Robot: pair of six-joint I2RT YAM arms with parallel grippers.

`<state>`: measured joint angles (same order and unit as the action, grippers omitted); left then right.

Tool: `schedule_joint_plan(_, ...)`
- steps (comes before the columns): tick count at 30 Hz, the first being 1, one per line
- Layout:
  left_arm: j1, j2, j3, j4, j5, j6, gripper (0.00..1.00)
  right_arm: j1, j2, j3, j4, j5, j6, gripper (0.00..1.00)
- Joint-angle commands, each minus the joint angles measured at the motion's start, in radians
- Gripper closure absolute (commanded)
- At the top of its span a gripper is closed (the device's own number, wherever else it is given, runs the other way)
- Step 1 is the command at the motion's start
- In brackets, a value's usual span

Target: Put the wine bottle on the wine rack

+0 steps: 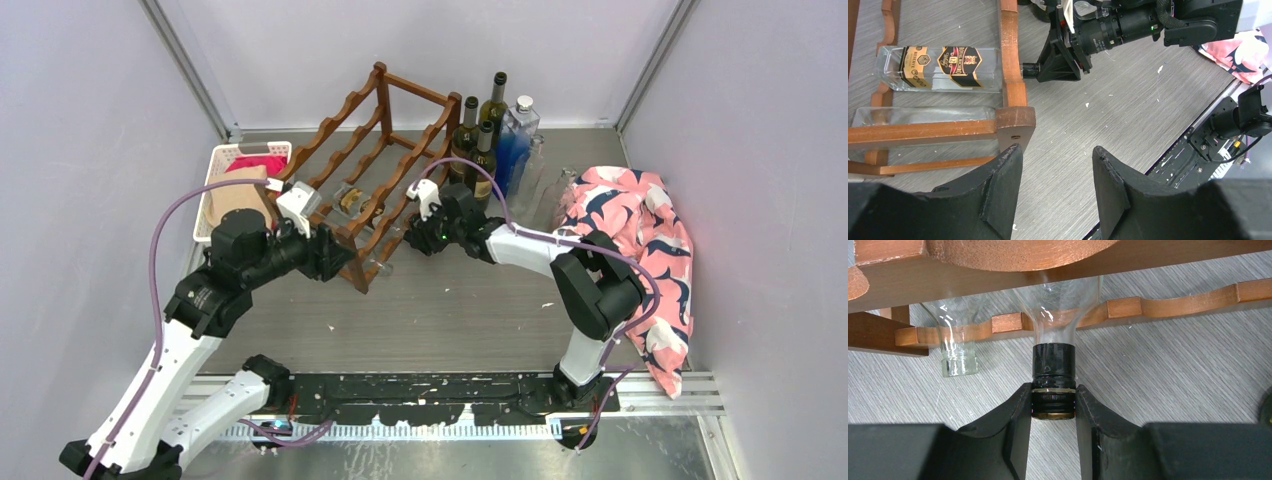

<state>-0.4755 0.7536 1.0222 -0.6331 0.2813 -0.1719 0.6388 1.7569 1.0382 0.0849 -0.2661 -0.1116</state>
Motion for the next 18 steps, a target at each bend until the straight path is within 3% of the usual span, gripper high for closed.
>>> schedule_joint_plan(1, 0.005, 0.001, -0.004, 0.053, 0.014, 0.024, 0.47, -0.004, 0.102, -0.07, -0.01, 0.055, -0.006, 0.91)
schedule_joint_plan(13, 0.005, -0.013, -0.02, 0.065, 0.004, 0.019, 0.47, -0.004, -0.044, -0.179, 0.063, 0.092, 0.023, 0.92)
schedule_joint_plan(18, 0.005, -0.017, -0.024, 0.071, 0.008, 0.013, 0.47, -0.003, 0.059, -0.1, -0.032, 0.097, -0.002, 0.92)
